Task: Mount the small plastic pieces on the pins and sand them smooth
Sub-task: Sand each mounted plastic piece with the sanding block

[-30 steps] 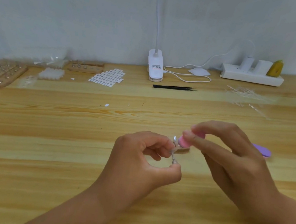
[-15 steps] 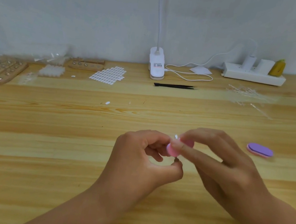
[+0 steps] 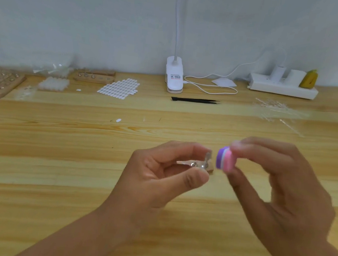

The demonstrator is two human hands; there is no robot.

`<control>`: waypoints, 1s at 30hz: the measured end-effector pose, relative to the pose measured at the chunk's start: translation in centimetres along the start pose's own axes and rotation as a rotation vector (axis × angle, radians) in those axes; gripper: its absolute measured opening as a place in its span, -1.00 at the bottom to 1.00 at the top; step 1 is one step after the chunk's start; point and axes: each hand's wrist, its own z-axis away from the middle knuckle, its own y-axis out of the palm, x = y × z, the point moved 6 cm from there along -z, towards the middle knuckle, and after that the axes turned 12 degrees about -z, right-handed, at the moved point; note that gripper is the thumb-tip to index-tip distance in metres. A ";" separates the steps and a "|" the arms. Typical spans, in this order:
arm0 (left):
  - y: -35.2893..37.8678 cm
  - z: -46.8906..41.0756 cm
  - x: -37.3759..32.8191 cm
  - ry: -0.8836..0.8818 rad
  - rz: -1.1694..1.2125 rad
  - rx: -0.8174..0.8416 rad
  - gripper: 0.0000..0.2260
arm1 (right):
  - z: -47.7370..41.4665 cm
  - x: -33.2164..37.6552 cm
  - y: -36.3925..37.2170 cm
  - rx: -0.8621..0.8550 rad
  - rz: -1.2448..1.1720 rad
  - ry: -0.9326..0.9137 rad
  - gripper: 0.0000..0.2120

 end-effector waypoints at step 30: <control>1.0 0.0 1.8 -0.131 0.166 0.101 -0.83 | 0.4 -0.7 -0.4 0.002 0.006 -0.012 -0.70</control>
